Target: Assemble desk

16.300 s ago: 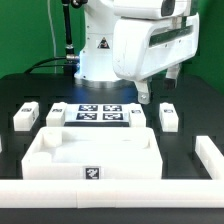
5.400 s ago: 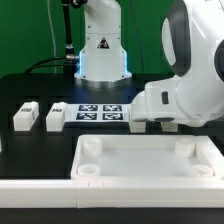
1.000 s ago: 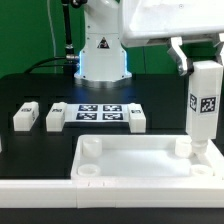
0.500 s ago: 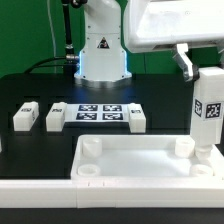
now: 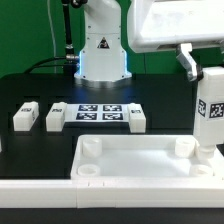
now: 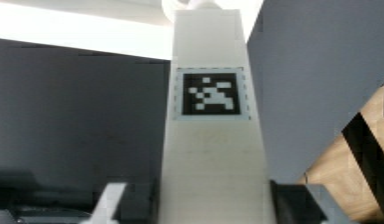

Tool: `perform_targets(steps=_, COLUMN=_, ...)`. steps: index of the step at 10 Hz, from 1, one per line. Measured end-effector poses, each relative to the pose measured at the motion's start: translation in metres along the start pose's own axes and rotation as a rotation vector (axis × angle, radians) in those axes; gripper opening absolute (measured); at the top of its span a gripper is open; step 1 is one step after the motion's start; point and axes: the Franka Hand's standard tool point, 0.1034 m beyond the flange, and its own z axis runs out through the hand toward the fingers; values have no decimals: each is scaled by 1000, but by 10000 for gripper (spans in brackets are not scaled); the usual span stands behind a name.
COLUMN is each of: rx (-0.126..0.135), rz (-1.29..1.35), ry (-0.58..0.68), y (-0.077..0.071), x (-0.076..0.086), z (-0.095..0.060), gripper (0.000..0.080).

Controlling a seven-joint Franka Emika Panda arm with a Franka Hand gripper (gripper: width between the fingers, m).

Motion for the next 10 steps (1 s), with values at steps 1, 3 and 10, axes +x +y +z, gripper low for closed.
perform_targets(steps=1, rx=-1, rz=1, ry=-7, y=1, x=-4, z=4, gripper=290)
perform_targets(steps=3, rx=-2, rz=2, ry=-21, y=2, x=-11, z=12, gripper=290)
perform_targets(steps=10, rx=-14, rz=14, ry=-11, y=13, x=-10, z=24, gripper=290)
